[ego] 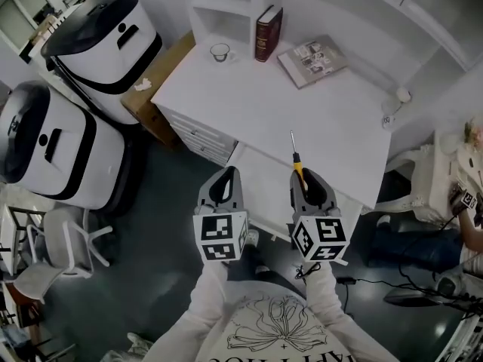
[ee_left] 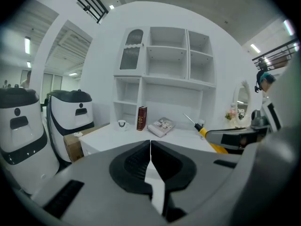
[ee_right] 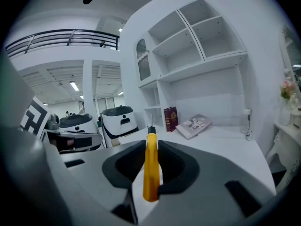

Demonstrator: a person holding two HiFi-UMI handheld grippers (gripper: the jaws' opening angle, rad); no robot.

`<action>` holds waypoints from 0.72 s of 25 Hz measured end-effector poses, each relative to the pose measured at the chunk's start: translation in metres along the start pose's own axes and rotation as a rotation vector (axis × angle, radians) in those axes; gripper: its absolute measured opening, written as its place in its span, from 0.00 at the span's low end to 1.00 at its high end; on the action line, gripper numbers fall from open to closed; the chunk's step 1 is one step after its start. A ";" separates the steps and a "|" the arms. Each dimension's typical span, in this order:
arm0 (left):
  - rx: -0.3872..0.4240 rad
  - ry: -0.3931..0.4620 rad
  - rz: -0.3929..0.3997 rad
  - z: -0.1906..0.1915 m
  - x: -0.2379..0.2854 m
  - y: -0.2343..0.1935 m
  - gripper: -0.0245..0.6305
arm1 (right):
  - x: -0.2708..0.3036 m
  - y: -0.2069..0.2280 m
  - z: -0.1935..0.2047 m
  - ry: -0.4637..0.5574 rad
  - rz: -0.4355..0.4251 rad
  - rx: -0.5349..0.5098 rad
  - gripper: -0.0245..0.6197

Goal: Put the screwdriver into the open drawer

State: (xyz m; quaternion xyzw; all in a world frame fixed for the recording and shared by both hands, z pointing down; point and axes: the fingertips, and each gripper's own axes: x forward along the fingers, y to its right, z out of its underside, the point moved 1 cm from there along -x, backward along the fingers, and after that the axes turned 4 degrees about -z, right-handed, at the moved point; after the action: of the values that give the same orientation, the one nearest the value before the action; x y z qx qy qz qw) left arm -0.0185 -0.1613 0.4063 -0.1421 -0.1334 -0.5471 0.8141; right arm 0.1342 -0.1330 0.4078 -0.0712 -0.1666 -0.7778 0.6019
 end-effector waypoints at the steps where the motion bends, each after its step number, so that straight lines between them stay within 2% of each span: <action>1: -0.001 -0.008 0.002 0.001 0.007 -0.003 0.05 | 0.007 0.002 0.002 -0.009 0.000 0.004 0.16; 9: -0.008 -0.074 0.018 0.019 0.045 -0.022 0.05 | 0.054 0.008 0.023 -0.076 0.003 0.035 0.16; 18: -0.028 -0.167 0.011 0.058 0.059 -0.031 0.05 | 0.074 0.010 0.069 -0.186 -0.013 0.068 0.16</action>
State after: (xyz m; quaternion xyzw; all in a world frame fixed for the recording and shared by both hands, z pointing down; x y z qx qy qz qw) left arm -0.0290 -0.2013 0.4847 -0.1995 -0.1924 -0.5307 0.8009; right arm 0.1183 -0.1788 0.4970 -0.1214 -0.2483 -0.7657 0.5808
